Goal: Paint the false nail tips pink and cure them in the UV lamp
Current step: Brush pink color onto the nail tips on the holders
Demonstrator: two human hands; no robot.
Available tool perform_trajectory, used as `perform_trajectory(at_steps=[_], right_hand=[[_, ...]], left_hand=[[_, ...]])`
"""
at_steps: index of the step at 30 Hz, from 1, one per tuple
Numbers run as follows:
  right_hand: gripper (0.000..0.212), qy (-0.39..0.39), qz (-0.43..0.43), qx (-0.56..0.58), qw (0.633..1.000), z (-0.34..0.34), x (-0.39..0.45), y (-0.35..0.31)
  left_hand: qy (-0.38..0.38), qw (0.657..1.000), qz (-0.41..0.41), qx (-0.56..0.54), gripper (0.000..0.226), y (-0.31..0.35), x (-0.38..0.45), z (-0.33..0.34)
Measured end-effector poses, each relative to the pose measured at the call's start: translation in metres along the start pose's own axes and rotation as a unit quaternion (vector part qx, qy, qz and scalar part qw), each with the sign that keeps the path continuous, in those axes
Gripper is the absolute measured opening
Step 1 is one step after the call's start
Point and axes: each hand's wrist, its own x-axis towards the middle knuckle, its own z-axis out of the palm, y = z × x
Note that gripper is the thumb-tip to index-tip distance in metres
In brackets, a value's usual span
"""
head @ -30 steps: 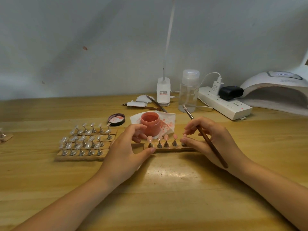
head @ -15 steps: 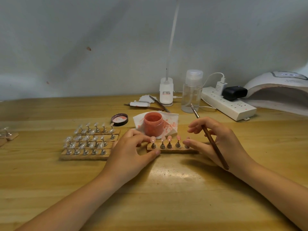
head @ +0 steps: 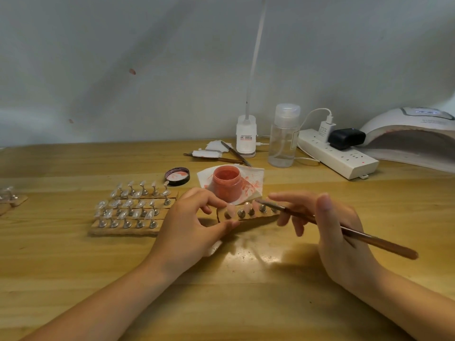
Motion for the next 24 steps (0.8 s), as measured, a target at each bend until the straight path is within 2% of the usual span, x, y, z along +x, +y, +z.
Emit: perform_trajectory(at_steps=[7,13,20,24], right_hand=[[0.038,0.001,-0.027,-0.068,0.997,0.005,0.0032,-0.0009],[0.04,0.032,0.025,0.006,0.999,0.0035,0.0011,0.0012],[0.048,0.021,0.056,0.034,0.998,0.0035,-0.0016,0.0004],[0.041,0.024,0.02,0.017,0.999,0.0036,0.0014,0.0005]], left_hand=[[0.005,1.0,0.009,-0.009,0.017,0.0035,-0.0012,-0.0008],[0.004,1.0,0.007,-0.017,0.016,0.0029,-0.0015,-0.0008],[0.005,1.0,0.002,-0.019,0.017,0.0017,-0.0011,-0.0003],[0.003,1.0,-0.002,-0.021,0.018,0.0021,-0.001,0.0006]])
